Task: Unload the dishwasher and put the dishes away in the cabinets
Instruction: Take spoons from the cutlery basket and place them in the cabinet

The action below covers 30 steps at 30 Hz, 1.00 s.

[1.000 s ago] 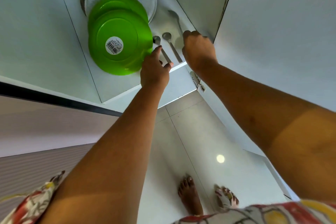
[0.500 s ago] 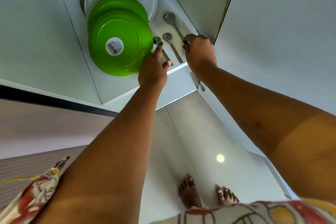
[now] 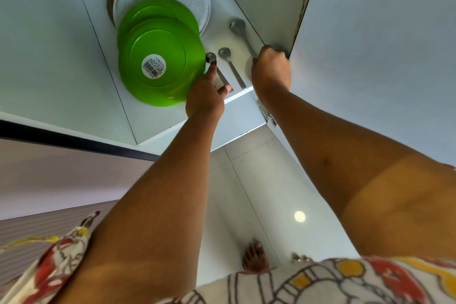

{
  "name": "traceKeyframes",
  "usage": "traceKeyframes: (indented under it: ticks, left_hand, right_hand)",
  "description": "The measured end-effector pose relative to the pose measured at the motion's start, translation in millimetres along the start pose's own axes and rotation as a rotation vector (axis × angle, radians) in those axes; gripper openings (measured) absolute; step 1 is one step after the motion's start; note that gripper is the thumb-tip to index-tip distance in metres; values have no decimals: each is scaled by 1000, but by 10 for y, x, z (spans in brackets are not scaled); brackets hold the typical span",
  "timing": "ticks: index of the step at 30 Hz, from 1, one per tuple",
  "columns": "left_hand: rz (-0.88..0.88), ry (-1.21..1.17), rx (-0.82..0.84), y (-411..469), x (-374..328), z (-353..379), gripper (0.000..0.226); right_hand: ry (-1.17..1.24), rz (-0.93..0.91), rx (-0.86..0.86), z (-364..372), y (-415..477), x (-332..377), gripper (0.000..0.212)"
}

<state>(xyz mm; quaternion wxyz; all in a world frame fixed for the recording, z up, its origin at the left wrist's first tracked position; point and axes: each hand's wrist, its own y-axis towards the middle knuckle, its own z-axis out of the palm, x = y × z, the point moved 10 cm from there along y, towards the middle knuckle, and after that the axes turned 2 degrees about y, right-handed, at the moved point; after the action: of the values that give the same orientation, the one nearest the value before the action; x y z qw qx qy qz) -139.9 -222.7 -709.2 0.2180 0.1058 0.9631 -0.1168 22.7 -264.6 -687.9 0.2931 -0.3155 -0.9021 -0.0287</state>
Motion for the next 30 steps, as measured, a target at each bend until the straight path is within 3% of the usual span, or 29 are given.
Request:
traceKeyframes:
  ticks: [8, 11, 14, 20, 30]
  left_hand:
    - [-7, -11, 26, 35, 19, 21, 66]
    - [-8, -19, 14, 33, 20, 24, 65]
    - [13, -24, -15, 17, -1, 2, 65]
    - [9, 22, 26, 19, -13, 51, 66]
    - [-53, 174, 63, 51, -116, 46, 66]
  right_hand:
    - [-4, -48, -47, -55, -69, 55, 22]
    - [-7, -294, -59, 26, -240, 276, 21]
    - [-231, -522, -49, 250, -444, 426, 31]
    - [-429, -486, 104, 446, -487, 185, 53]
    - [-378, -401, 154, 436, -415, 26, 63]
